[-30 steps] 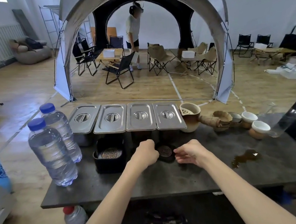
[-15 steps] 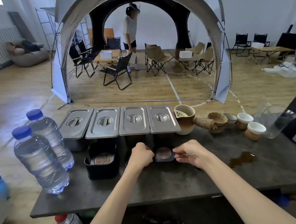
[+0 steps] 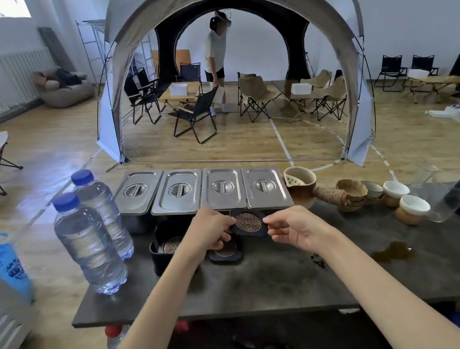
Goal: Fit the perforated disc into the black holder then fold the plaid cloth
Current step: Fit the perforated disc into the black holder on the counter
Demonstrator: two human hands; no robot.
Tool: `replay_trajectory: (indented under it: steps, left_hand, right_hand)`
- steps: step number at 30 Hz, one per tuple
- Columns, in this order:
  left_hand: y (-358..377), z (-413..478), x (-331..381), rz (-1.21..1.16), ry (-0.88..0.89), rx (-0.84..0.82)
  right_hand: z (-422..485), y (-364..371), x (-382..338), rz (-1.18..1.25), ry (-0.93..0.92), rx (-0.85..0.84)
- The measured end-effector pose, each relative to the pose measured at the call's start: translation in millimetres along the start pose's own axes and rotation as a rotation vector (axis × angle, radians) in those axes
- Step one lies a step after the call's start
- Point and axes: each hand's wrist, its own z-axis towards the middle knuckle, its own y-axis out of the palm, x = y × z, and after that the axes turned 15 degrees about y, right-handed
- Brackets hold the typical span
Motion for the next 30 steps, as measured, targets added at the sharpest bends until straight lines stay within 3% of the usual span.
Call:
replay_trajectory:
  steps: [7, 13, 30]
  left_hand:
    - [-63, -14, -3, 0.088, 0.007, 0.118]
    - [-97, -20, -22, 0.223, -0.006, 0.226]
    - [-111, -15, -43, 0.551, -0.086, 0.211]
  right_hand:
    - [-6, 63, -8, -0.039, -0.048, -0.135]
    - [4, 111, -1, -0.064, -0.029, -0.126]
    - [30, 145, 13, -0.105, -0.034, -0.022]
